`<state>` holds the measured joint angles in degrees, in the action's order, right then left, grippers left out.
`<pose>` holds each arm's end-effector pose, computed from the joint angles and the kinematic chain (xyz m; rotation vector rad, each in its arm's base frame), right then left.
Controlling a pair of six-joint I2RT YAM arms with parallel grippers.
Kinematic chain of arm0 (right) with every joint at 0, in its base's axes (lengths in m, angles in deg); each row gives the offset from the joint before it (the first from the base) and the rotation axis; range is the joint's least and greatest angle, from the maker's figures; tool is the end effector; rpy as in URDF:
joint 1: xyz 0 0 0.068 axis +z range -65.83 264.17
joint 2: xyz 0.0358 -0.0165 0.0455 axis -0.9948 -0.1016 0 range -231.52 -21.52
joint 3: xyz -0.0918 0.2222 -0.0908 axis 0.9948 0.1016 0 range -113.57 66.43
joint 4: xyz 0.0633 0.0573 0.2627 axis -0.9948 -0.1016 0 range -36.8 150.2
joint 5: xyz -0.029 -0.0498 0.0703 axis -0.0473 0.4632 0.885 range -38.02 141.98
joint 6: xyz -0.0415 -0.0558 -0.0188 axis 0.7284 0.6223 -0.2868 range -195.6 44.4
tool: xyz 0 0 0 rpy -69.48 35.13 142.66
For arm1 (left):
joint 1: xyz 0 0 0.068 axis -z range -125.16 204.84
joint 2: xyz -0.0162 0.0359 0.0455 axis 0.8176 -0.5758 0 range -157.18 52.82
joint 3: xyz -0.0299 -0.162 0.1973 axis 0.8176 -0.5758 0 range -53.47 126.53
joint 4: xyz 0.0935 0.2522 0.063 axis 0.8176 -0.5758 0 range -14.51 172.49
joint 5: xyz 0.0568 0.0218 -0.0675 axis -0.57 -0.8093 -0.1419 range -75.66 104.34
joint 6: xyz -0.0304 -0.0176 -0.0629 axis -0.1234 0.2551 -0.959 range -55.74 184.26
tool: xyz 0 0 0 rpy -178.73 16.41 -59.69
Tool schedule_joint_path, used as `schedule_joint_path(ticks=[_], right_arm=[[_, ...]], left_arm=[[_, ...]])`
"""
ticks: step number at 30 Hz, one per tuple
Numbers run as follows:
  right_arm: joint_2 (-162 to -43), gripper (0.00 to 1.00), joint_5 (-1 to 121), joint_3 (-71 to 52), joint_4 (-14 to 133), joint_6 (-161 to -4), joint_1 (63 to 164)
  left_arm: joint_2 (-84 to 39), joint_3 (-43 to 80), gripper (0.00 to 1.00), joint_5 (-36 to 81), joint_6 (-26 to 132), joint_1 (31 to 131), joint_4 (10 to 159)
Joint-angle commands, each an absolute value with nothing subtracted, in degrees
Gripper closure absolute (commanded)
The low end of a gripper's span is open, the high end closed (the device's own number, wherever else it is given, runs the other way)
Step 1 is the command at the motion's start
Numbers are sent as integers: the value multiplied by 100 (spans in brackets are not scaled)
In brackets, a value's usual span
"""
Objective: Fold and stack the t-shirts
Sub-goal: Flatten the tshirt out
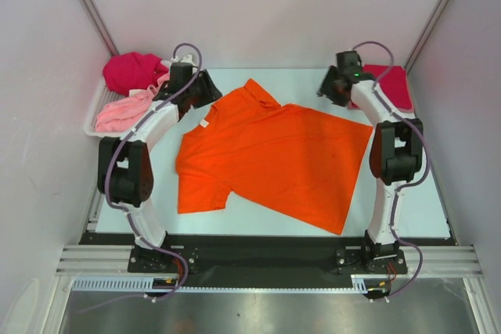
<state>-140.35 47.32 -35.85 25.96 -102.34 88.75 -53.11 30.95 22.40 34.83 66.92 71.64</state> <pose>0.4896 0.0344 0.2103 0.5073 2.4055 0.1401 0.4528 -0.1055 0.2407 -0.2456 2.1706 -0.5691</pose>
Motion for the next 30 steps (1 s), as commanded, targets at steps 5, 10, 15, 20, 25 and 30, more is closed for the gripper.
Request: schedule_joint_path(ticks=[5,10,15,20,25,30], right_arm=[[-14473,39,5328,-4036,4260,-11673,10112],[-15413,51,5409,-4737,4815,-11849,10613],[-16038,81,5506,-5160,5035,-12121,10798],[-16109,86,5392,-5136,4939,-12148,10974],[-16135,86,5401,-5038,4939,-12157,11001],[-16145,86,5445,-4872,4886,-12139,11010]], left_arm=[[-4554,2108,45,2620,3122,6539,7019],[-4123,1457,47,2726,2866,6539,7502],[-4096,1377,47,2876,2875,6530,7512],[-3973,1298,47,2814,2875,6486,7476],[-3982,1298,47,2876,2884,6486,7467],[-4043,1271,47,2876,2963,6469,7450]])
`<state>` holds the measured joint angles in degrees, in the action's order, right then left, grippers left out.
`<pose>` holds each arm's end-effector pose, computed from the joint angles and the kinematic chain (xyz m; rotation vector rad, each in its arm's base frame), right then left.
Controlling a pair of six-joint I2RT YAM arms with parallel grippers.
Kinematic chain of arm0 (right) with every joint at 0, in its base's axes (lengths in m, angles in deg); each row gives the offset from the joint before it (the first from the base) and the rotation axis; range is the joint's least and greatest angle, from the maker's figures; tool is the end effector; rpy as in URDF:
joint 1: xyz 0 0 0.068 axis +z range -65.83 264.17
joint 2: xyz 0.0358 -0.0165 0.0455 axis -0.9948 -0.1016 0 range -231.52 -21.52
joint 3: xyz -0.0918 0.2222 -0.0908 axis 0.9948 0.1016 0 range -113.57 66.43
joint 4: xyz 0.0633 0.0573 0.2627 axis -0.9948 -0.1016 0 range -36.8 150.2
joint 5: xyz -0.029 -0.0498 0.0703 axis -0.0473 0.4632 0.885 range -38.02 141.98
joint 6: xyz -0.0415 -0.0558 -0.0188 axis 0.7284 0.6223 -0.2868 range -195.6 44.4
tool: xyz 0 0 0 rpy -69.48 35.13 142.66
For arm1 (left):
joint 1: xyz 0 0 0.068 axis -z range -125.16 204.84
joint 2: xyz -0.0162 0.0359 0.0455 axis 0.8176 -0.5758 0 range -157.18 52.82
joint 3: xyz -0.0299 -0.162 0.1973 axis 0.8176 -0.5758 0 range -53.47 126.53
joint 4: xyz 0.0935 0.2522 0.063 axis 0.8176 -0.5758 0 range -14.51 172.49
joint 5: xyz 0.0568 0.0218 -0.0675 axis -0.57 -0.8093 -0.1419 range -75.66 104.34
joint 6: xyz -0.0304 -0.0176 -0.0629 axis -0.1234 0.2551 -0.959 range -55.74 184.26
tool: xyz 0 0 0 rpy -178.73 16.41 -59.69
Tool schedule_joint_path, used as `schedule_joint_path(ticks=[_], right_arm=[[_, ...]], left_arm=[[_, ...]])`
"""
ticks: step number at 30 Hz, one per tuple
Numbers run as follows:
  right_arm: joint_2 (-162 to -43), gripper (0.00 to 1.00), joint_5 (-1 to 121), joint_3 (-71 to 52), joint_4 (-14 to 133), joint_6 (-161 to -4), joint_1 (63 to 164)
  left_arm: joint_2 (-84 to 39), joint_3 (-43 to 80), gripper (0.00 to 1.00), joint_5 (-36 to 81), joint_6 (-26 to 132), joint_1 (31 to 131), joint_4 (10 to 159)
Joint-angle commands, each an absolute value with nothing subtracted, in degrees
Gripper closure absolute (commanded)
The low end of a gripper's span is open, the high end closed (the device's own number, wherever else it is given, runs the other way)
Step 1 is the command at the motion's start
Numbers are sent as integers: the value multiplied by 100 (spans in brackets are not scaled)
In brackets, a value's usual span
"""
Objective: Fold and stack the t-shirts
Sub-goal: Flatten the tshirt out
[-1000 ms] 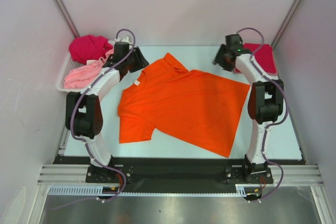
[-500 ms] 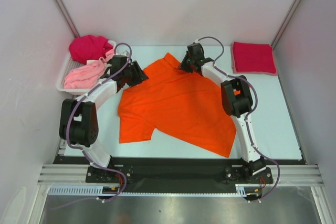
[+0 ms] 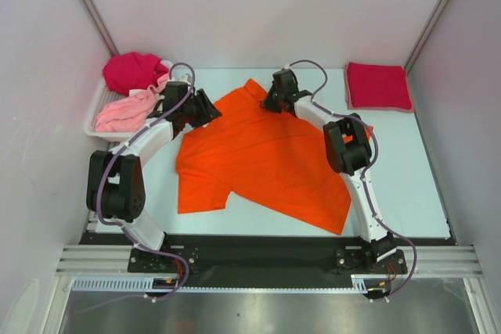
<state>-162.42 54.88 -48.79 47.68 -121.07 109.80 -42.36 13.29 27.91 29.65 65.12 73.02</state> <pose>0.5199 0.2528 0.1281 0.3745 2.3084 0.7084 0.3953 -0.0859 0.2078 -0.3534 2.2735 -0.6811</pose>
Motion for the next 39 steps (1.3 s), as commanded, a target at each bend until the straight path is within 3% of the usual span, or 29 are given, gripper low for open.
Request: schedule_joint_path(ticks=[1,10,21,24,31,39], right_arm=[[-16127,86,5436,-4784,4929,-12139,11018],[-16408,86,5383,-4915,5044,-12104,10922],[-17111,83,5207,-5959,5027,-12008,10492],[-17199,81,5033,-6171,5035,-11964,10377],[-17488,60,5374,-7012,5466,-12209,9964],[-17349,57,5541,-7350,5396,-11903,9893]], left_arm=[[-4052,1271,47,2867,2963,6469,7450],[-4289,1350,46,2911,3033,6451,7432],[-4334,1245,46,2920,3095,6442,7344],[-4290,1157,46,2946,3069,6451,7344],[-4386,1086,46,2929,3112,6451,7344],[-4527,1183,46,2920,3183,6451,7291]])
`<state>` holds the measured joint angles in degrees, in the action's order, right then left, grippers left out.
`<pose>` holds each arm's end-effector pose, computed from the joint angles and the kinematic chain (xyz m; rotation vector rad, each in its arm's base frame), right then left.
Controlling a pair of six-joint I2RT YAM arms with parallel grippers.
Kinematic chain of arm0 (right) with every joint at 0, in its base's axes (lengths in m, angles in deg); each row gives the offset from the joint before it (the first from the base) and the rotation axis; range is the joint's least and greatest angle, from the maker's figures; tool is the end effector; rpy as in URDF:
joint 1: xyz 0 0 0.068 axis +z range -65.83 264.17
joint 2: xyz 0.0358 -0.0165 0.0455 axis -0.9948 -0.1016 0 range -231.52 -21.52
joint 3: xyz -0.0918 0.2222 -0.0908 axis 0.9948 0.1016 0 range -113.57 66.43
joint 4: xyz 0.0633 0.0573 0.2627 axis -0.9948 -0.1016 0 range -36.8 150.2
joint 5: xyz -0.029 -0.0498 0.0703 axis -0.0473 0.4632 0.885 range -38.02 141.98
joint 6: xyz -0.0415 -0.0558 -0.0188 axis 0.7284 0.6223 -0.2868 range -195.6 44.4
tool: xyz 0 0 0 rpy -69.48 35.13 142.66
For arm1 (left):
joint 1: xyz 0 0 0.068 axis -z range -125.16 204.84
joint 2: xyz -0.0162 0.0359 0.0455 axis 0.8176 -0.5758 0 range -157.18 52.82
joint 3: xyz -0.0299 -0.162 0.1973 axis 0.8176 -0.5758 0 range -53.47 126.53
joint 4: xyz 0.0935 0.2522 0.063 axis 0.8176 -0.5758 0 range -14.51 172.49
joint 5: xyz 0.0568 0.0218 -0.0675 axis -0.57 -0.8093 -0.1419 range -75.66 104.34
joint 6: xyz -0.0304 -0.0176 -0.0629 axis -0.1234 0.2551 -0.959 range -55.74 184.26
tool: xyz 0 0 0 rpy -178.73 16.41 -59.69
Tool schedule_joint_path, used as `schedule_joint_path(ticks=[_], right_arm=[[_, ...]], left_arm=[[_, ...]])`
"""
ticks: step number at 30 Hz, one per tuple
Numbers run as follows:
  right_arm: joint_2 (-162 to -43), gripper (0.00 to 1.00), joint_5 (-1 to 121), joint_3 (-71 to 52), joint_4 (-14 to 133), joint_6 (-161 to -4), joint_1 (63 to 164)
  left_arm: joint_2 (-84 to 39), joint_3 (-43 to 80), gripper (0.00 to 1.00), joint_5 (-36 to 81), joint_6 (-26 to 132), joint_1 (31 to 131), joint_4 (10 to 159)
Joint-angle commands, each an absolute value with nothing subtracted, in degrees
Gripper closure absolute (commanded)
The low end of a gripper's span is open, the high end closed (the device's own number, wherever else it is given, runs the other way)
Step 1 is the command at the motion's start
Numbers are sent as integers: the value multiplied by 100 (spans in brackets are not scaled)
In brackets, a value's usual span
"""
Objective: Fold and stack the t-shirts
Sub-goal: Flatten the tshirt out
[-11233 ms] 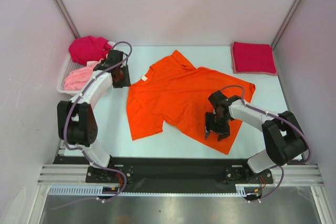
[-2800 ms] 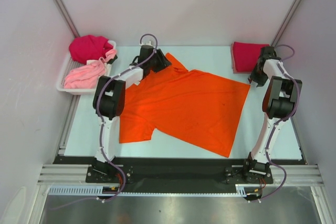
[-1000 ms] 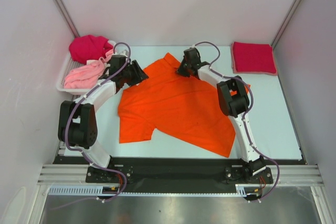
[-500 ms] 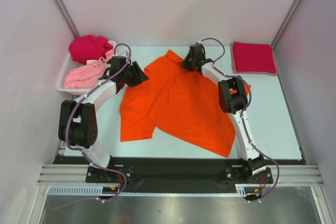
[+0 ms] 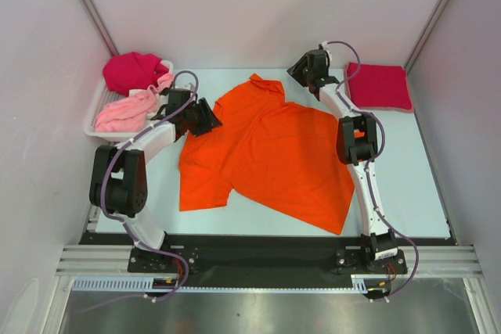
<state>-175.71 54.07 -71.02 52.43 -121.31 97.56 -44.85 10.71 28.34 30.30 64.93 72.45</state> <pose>0.6137 0.1484 0.1482 0.5521 1.9924 0.6886 0.3904 -0.0842 0.1743 -0.3720 2.3704 -0.6582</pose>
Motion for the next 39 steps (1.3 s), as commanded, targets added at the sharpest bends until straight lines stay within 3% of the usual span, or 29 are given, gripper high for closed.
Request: schedule_joint_path(ticks=[1,8,15,22,30,39], right_arm=[[-17209,56,5559,-7341,5283,-11832,9911],[-16962,57,6139,-6902,5377,-11832,10262],[-17286,46,6016,-6998,5615,-12060,10649],[-17559,51,5928,-7033,5800,-12298,10729],[-17761,65,5946,-7156,5730,-12438,10737],[-18034,66,5884,-7174,5817,-12456,10623]], left_arm=[[-4553,1209,45,2920,3218,6451,7283],[-4878,1500,45,2955,3280,6416,7160],[-4835,1412,45,2911,3271,6416,7186],[-4756,1324,45,2964,3156,6416,7300],[-4799,1385,45,2876,3113,6416,7309],[-4852,1280,44,2955,2963,6416,7467]])
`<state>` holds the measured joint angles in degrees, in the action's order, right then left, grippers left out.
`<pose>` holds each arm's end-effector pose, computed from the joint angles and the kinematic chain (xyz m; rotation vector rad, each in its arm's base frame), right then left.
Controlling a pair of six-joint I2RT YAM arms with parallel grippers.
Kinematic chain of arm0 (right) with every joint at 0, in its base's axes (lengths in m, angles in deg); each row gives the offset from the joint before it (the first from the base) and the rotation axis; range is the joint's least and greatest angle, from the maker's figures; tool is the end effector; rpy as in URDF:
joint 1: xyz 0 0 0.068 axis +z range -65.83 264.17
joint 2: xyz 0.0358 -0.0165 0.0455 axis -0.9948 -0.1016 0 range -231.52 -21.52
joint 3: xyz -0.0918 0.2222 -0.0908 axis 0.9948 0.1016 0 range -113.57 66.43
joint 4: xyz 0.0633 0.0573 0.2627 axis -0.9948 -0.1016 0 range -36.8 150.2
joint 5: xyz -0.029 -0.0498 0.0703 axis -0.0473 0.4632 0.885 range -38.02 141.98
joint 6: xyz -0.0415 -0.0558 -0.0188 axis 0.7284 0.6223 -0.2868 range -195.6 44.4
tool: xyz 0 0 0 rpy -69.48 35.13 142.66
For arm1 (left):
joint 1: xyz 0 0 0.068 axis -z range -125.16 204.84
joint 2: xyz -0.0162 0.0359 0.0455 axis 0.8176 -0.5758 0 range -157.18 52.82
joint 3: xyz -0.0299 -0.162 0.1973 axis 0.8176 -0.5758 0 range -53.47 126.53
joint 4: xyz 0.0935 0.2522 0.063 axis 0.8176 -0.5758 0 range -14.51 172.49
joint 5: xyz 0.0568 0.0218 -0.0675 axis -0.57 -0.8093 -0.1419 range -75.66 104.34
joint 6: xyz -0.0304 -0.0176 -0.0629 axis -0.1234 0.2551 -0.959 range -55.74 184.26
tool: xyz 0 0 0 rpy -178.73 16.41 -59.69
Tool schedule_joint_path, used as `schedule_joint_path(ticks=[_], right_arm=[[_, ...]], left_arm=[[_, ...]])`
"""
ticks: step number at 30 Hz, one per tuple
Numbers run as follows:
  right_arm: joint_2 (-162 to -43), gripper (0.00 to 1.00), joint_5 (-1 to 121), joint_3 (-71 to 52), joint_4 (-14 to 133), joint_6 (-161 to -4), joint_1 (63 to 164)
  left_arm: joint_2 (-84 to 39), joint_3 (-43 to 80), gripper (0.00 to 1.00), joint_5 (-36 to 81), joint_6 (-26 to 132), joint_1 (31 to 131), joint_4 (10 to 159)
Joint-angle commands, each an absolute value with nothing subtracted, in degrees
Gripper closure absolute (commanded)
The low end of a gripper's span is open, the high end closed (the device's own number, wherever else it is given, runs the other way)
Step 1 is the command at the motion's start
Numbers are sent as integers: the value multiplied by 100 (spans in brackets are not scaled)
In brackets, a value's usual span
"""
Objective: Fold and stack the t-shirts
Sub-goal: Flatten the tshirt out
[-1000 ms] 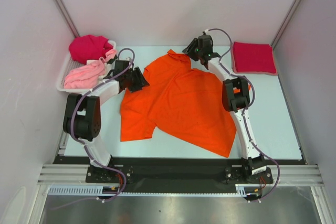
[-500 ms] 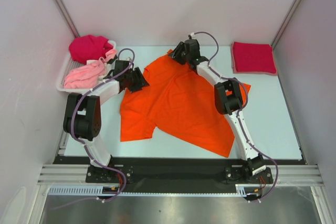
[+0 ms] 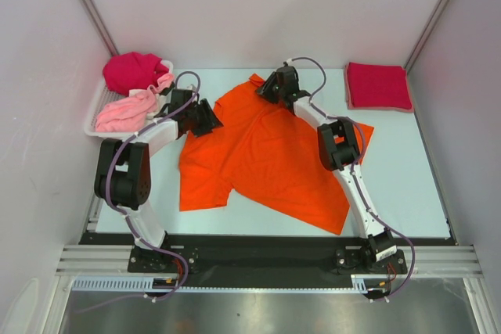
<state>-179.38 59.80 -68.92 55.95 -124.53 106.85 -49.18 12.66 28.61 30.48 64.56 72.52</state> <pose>0.5800 0.2512 0.1025 0.4017 2.1233 0.8974 0.4013 -0.0837 0.1571 -0.3868 2.4085 -0.6492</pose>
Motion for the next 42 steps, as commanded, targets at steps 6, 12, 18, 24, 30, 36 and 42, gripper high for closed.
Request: schedule_joint_path(ticks=[6,12,18,24,30,36,42], right_arm=[[-18183,70,5849,-7279,5923,-12456,10456],[-18341,70,5761,-7384,5958,-12596,10237],[-18438,68,5568,-7753,5958,-12307,10061],[-18307,66,5673,-8053,5783,-12157,9841],[-17562,61,5989,-7755,5221,-11762,9779],[-17085,58,6252,-7385,4886,-11480,9832],[-16839,62,7121,-7349,4597,-11734,9762]], left_arm=[[-4826,1079,45,2972,2910,6433,7520],[-4940,1095,45,2981,2928,6433,7511],[-4931,1104,45,3008,2972,6433,7459],[-4870,1235,44,2911,3253,6407,7213],[-5326,2060,39,3113,3736,6345,6765],[-5625,2430,34,2613,3850,6345,6668],[-5985,3168,31,2191,4808,6337,6035]])
